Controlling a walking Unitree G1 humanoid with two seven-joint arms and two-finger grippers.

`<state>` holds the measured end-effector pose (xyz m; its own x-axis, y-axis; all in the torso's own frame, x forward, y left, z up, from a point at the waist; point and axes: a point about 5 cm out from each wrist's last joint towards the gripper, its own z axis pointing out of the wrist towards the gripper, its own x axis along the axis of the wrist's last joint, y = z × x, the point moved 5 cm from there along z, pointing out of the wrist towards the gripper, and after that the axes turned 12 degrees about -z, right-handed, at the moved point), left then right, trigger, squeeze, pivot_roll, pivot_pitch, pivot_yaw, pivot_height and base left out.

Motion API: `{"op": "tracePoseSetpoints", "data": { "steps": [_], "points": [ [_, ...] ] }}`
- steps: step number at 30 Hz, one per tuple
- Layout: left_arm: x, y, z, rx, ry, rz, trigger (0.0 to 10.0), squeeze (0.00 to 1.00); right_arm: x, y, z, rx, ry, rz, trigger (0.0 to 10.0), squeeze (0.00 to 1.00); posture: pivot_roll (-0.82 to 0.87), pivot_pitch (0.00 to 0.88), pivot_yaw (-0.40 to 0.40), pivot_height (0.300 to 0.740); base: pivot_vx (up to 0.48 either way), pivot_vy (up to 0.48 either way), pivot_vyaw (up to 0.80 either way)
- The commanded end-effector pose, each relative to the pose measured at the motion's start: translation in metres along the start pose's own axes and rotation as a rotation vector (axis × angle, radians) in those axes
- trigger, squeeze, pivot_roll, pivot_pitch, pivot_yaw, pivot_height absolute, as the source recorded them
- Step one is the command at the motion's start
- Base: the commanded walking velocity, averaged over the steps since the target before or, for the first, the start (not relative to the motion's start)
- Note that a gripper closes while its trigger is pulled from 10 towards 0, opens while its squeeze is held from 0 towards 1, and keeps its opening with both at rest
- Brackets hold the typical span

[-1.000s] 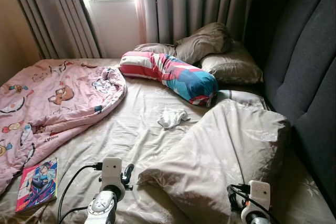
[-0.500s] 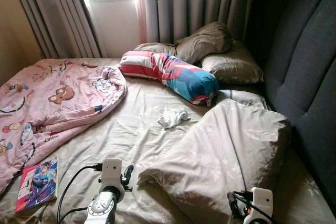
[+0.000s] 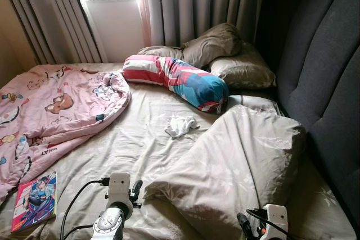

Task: Clean up the room

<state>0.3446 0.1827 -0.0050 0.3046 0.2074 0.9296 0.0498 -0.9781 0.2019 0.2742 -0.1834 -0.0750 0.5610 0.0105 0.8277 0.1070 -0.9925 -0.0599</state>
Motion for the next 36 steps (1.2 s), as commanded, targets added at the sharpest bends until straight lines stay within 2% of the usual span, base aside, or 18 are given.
{"op": "tracePoseSetpoints", "data": {
  "steps": [1,6,8,16,18,19,20,21,22,23,24,36],
  "points": [
    [-0.003,-0.007,-0.002,0.017,-0.017,-0.002,10.0,0.0,-0.005,-0.01,0.001,0.038,-0.028,0.017,10.0,0.0,-0.09,0.031,0.03,0.646,0.0,0.0,0.0],
    [-0.003,-0.007,-0.001,0.014,-0.022,0.001,10.0,0.0,-0.016,-0.007,0.0,0.0,-0.101,-0.038,10.0,0.0,-0.09,0.032,0.033,0.646,0.0,0.0,0.0],
    [-0.003,-0.006,-0.001,0.014,-0.022,0.001,10.0,0.0,-0.018,-0.008,0.0,0.005,-0.115,-0.008,10.0,0.0,-0.09,0.032,0.033,0.646,0.0,0.0,0.0],
    [-0.002,-0.006,-0.001,0.019,-0.022,0.001,10.0,0.0,-0.02,-0.014,0.002,0.015,-0.146,0.007,10.0,0.0,-0.07,0.03,0.036,0.646,0.0,0.0,0.0],
    [-0.001,-0.007,0.0,0.02,-0.019,0.002,10.0,0.0,-0.018,-0.013,0.003,0.003,-0.142,0.045,10.0,0.0,-0.07,0.03,0.039,0.646,0.0,0.0,0.0],
    [0.0,-0.008,0.0,0.02,-0.017,0.003,10.0,0.0,-0.017,-0.013,0.004,0.001,-0.14,0.063,7.7,0.0,-0.07,0.031,0.041,0.646,0.0,0.0,0.0],
    [0.002,-0.009,0.0,0.019,-0.013,0.004,10.0,0.0,-0.017,-0.013,0.004,0.001,-0.14,0.078,4.7,0.0,-0.06,0.03,0.044,0.646,0.0,0.0,0.0],
    [0.002,-0.009,0.0,0.017,-0.012,0.004,10.0,0.0,-0.017,-0.014,0.004,0.004,-0.143,0.078,1.2,0.0,-0.07,0.029,0.046,0.646,0.0,0.0,0.0],
    [0.003,-0.01,0.0,0.016,-0.01,0.005,10.0,0.0,-0.017,-0.015,0.004,0.006,-0.146,0.076,1.2,0.0,-0.07,0.029,0.048,0.646,0.0,0.0,0.0],
    [0.003,-0.01,0.0,0.015,-0.01,0.006,10.0,0.0,-0.018,-0.015,0.004,0.008,-0.149,0.074,0.1,0.0,-0.07,0.027,0.049,0.646,0.0,0.0,0.0],
    [0.003,-0.01,0.0,0.014,-0.01,0.007,10.0,0.0,-0.018,-0.016,0.004,0.009,-0.151,0.072,0.0,0.0,-0.06,0.026,0.051,0.646,0.0,0.0,0.0],
    [0.005,-0.007,0.001,-0.003,-0.007,0.009,10.0,0.0,-0.024,-0.016,0.001,0.022,-0.168,0.07,0.0,0.0,-0.06,0.019,0.056,0.646,0.0,0.0,0.0]
  ]
}}
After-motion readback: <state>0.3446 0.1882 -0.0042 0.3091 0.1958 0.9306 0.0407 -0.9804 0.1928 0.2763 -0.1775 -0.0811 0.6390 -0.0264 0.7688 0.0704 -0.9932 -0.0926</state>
